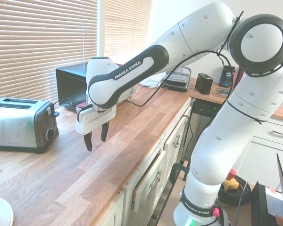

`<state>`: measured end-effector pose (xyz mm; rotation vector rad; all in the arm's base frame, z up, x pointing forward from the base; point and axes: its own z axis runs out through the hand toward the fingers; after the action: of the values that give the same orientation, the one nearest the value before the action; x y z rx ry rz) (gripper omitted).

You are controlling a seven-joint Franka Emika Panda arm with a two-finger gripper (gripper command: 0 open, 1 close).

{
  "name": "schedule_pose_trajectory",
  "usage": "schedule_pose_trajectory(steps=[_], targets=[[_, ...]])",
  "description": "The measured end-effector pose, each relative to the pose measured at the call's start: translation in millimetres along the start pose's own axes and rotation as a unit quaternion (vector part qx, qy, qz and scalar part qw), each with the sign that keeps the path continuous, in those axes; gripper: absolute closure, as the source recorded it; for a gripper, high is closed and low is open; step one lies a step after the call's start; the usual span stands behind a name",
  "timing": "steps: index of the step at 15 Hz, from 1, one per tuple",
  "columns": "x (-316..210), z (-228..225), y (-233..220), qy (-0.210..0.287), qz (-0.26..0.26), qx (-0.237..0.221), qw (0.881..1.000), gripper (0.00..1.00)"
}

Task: Press the toaster

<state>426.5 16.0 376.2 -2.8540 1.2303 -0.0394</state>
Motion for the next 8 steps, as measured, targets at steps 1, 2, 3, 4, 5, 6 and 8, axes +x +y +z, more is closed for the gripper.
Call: schedule_pose_trajectory(steps=[1,2,3,4,5,6,8], targets=[[0,1,0,0.001,-0.001,-0.001,1.000,0.00],[0,1,0,0.003,-0.002,-0.001,1.000,0.00],[0,2,0,0.006,-0.003,0.001,1.000,0.00],[-1,2,0,0.008,-0.004,0.001,1.000,0.00],[-2,1,-2,0.012,-0.003,0.000,1.000,0.00],[-7,-1,-6,0.019,0.000,-0.001,1.000,0.00],[-17,-13,-12,0.033,0.000,0.004,0.999,0.00]])
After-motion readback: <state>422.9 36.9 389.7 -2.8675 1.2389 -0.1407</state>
